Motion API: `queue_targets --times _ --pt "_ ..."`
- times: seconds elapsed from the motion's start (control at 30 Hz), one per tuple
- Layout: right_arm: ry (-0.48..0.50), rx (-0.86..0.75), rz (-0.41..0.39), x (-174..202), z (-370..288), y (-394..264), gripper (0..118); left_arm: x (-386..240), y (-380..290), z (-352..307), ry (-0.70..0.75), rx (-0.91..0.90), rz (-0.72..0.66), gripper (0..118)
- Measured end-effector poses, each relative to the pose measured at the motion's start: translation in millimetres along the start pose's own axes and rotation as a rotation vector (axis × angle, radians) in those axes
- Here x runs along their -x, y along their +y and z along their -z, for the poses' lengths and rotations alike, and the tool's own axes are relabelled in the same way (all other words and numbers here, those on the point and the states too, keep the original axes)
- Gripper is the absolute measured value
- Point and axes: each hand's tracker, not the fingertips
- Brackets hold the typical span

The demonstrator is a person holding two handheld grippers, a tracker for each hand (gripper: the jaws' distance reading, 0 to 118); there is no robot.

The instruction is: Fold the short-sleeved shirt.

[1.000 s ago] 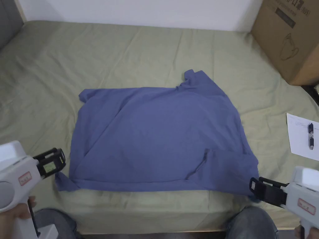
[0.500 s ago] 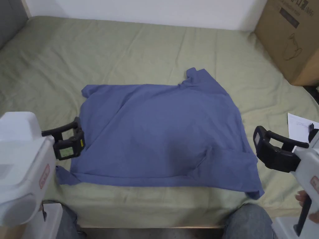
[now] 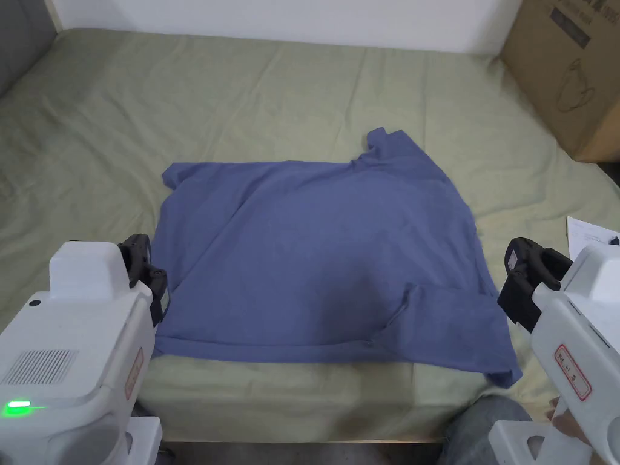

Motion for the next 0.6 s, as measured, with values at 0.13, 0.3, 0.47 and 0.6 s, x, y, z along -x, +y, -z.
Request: queue_targets --times 0.13,0.3,0.47,0.6 --pt "0.01 0.013 0.011 1 3 -1 0 4 0 5 0.008 0.024 0.003 0" --pt "0.022 0.033 0.019 1 6 -3 0 19 -1 30 0.082 0.157 0.003 14" --pt "0.017 0.054 -0.003 0 8 -8 0 49 -8 68 0.032 0.516 -0.13 106" --pt "0.017 0.081 0.011 -4 10 -13 0 57 -28 84 0.007 0.649 -0.099 110"
